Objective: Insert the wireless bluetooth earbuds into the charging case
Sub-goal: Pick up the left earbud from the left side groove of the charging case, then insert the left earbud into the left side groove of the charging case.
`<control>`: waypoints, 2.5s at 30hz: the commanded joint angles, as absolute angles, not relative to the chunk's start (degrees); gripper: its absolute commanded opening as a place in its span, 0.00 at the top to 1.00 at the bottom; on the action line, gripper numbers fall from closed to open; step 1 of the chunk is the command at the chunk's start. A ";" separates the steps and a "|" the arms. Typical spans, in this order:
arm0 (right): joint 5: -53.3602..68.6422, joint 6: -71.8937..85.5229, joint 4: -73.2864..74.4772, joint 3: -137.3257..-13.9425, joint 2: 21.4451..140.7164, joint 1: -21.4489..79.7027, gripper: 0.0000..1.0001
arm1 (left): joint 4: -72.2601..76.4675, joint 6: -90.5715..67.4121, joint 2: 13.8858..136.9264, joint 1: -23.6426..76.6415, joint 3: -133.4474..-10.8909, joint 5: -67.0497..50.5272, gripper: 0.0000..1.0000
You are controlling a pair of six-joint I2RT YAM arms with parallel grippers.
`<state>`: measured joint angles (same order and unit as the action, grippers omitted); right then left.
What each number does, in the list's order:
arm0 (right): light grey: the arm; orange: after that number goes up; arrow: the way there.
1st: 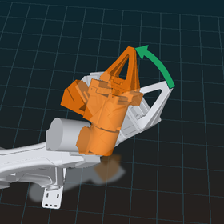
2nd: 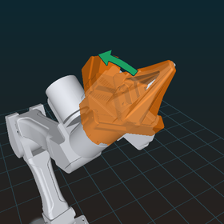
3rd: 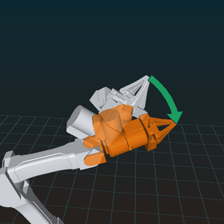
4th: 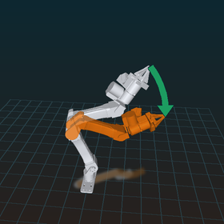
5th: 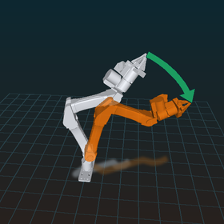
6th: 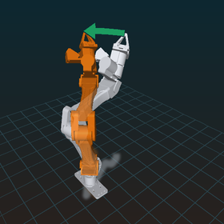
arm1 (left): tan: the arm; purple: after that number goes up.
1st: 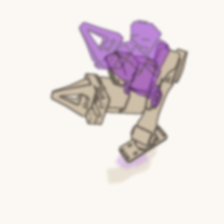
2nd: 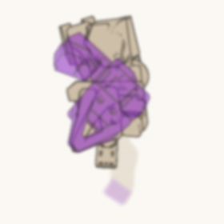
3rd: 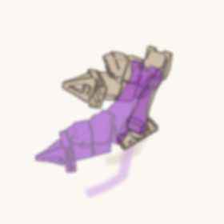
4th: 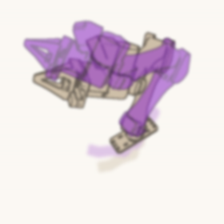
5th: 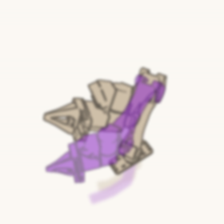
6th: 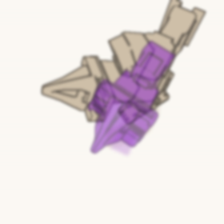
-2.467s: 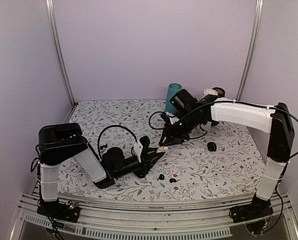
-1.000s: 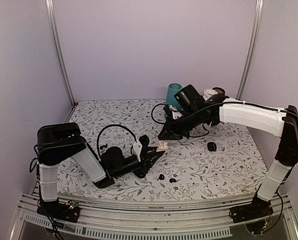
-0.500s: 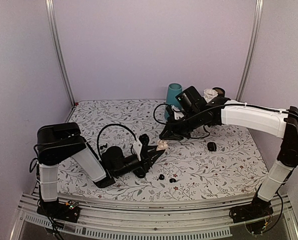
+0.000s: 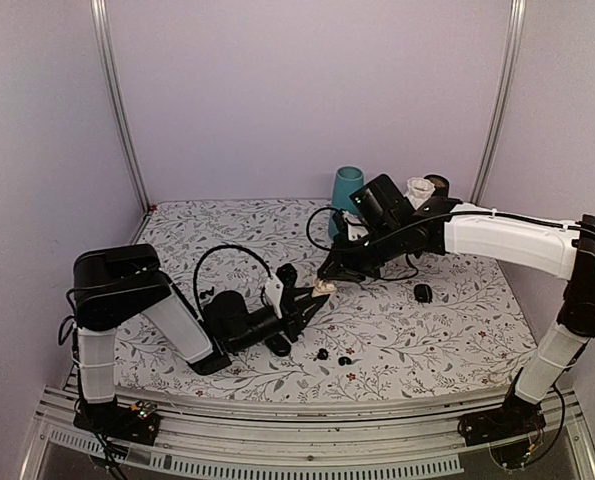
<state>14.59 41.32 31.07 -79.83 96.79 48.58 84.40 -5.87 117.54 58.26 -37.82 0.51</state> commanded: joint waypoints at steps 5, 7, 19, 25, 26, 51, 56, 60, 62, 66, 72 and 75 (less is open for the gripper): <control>11.67 42.62 29.22 -78.84 95.86 49.49 0.93 | 104.13 -6.16 114.79 57.92 -38.84 0.40 1.00; 11.20 42.63 29.26 -78.84 96.10 49.67 0.93 | 104.14 -6.07 114.62 57.90 -38.85 0.25 1.00; 9.88 43.06 28.61 -78.93 96.79 50.59 0.93 | 104.24 -6.04 114.43 57.94 -38.91 -0.21 1.00; 9.22 43.09 28.62 -79.33 97.19 51.35 0.93 | 104.31 -6.06 114.35 57.92 -39.09 0.42 1.00; 9.06 43.07 28.77 -79.45 97.28 51.55 0.93 | 104.32 -6.06 114.25 57.84 -39.11 0.77 1.00; 7.00 41.68 31.89 -82.16 97.44 53.73 0.85 | 102.51 -5.01 113.25 57.05 -41.22 1.94 1.00; 6.45 41.36 32.38 -82.61 95.99 53.78 0.69 | 102.72 -5.16 113.21 57.11 -40.63 1.84 1.00; 5.47 40.37 32.40 -82.66 94.09 53.79 0.62 | 102.74 -5.48 110.77 57.07 -39.87 2.16 1.00; 5.15 39.90 32.00 -82.35 93.20 53.76 0.59 | 102.74 -5.49 110.36 57.03 -39.42 2.22 1.00; 4.54 39.23 31.19 -81.26 91.61 53.79 0.58 | 102.43 -5.76 109.29 56.71 -38.58 2.53 1.00; 2.81 37.60 30.92 -81.13 89.62 53.76 0.58 | 101.26 -5.79 107.17 55.86 -38.15 2.43 1.00; 2.59 36.28 30.19 -81.20 88.40 53.78 0.57 | 100.30 -5.87 105.87 55.15 -38.07 1.60 1.00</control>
<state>4.67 38.70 30.04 -81.76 91.11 53.63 84.38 -5.82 109.16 56.53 -38.41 2.20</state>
